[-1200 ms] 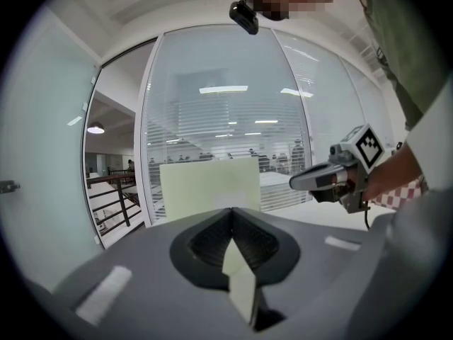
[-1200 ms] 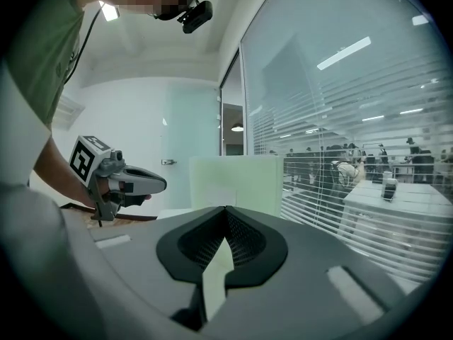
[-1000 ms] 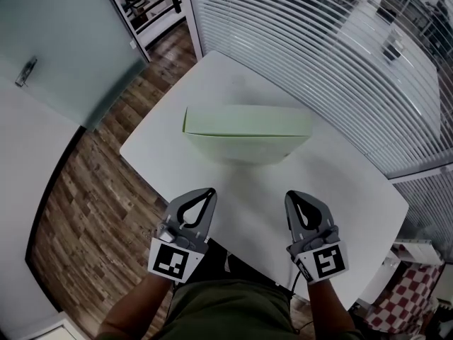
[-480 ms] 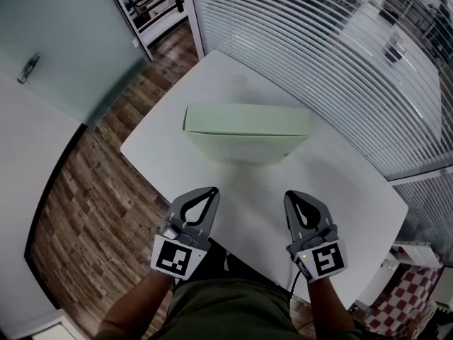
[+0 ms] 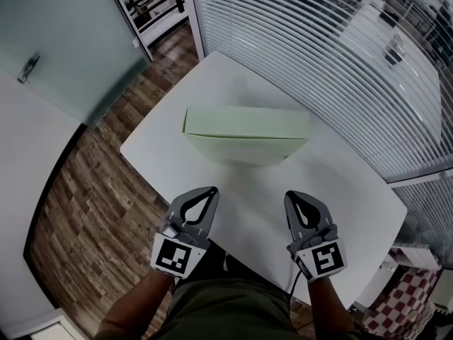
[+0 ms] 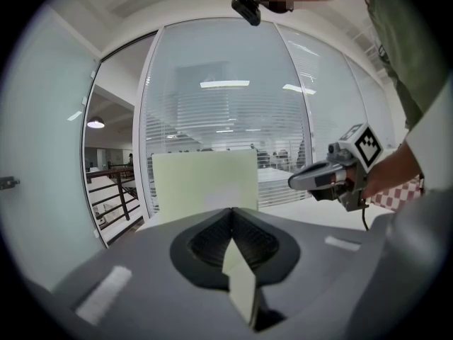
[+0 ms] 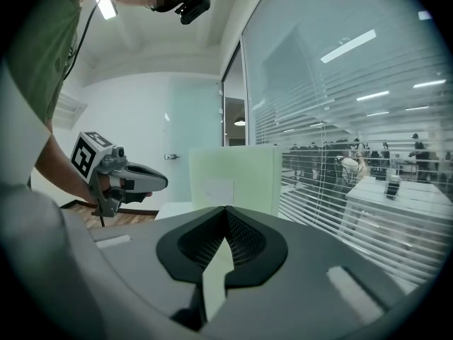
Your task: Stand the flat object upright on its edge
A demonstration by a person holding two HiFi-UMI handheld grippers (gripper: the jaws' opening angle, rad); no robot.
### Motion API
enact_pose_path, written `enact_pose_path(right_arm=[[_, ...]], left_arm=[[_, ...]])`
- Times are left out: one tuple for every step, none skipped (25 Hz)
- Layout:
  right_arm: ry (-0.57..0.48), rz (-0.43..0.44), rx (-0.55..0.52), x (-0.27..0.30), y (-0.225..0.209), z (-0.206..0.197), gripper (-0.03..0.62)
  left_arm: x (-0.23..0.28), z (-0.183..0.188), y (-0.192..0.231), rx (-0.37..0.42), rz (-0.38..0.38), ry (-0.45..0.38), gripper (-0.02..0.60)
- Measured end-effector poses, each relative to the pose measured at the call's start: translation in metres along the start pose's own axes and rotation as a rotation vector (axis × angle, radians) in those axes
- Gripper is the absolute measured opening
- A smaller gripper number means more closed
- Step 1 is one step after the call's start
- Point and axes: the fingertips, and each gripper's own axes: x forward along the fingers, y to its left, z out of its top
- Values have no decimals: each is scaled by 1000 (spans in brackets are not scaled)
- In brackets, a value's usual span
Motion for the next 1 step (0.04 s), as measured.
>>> enact_pose_path(right_arm=[[1, -1, -1, 0, 0, 0, 11]], left_arm=[[0, -1, 1, -3, 1, 2, 0]])
